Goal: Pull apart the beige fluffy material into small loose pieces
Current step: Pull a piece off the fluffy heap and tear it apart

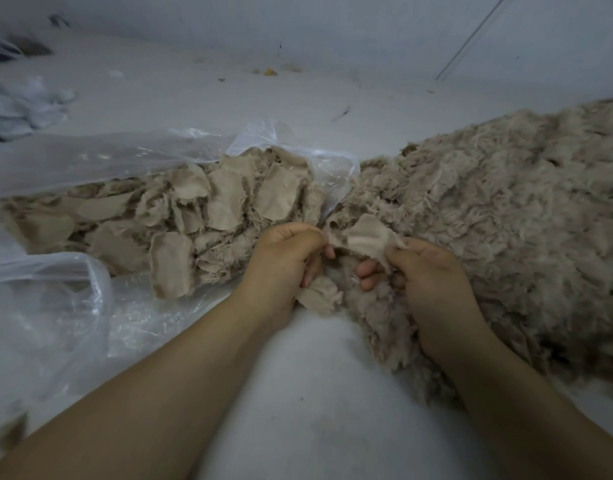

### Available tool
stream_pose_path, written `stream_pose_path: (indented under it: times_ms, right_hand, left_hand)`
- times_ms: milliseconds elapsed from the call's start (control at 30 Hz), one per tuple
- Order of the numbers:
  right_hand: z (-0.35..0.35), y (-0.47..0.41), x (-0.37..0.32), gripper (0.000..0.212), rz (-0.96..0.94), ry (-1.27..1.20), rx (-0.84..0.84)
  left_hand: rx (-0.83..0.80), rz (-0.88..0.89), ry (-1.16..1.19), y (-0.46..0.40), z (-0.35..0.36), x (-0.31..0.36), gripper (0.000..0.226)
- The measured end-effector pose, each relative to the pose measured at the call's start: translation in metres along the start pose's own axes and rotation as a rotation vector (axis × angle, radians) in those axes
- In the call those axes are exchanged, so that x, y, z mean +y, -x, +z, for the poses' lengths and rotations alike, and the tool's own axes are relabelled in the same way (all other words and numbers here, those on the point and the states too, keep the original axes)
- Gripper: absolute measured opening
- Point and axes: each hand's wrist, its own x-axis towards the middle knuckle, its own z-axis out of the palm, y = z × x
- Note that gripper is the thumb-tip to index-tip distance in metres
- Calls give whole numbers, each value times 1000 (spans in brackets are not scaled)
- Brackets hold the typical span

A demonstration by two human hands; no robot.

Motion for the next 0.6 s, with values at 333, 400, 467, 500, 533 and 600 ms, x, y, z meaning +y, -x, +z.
stream_pose_path:
  times_ms: [333, 400, 467, 500, 533, 600]
  right_hand:
    - [2, 6, -3, 29, -94, 20, 70]
    - [1, 6, -2, 36, -105, 13, 99]
    - [1, 6, 1, 40, -110, 110, 59]
    - [2, 6, 3, 37, -113, 179, 18]
    - [3, 6, 3, 32, -116, 242, -23]
    - [3, 5, 3, 26, -119, 293, -79]
  left_hand:
    - [101, 306, -685, 0, -9, -11, 20]
    - [93, 394, -865, 0, -11, -10, 14]
    - [13, 466, -966, 3, -9, -7, 9]
    - [-24, 494, -968, 4, -7, -6, 13]
    - [-40, 516, -939, 5, -6, -4, 19]
    - [-13, 546, -820, 5, -5, 1, 23]
